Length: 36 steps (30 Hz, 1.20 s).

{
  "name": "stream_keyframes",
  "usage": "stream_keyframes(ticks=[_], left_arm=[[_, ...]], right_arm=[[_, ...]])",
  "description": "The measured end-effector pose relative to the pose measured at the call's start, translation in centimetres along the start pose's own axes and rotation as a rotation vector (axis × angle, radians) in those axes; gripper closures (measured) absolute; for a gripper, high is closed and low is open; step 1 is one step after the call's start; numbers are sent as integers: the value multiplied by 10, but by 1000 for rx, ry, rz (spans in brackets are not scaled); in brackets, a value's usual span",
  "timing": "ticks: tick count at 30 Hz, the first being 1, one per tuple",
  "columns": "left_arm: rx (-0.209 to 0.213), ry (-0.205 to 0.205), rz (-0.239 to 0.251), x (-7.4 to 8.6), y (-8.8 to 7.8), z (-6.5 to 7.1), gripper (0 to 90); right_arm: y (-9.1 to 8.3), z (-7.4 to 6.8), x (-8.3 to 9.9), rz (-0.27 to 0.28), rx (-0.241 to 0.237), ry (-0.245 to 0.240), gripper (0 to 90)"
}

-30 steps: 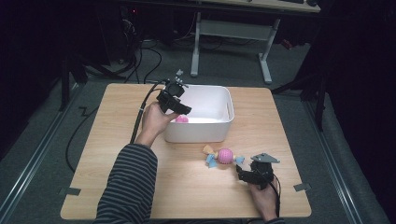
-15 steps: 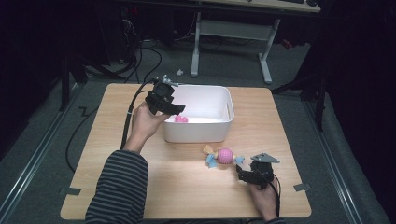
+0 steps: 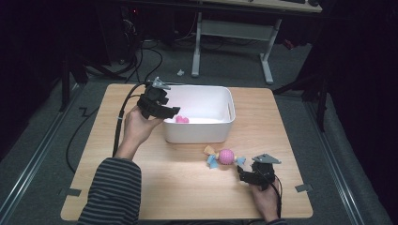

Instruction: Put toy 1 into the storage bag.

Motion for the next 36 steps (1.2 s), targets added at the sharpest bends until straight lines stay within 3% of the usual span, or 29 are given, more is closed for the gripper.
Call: stream_keyframes(ticks=[14,36], left_arm=[[-20,11,41,11,-30,-2,430],[-50,-26,61,44,-51,-5,421]], right_arm=[[0,0,0,1,0,-1,199],[0,0,0,1,2,1,199]])
Point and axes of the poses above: each handheld gripper's, and its own axes: y roughly forward along the jaws, x roughly out of its underside, z roughly to its right, the point moved 9 cm from there along y, roughly forward along the jaws, and after that the axes turned 3 degrees about y, right-handed, at the moved point
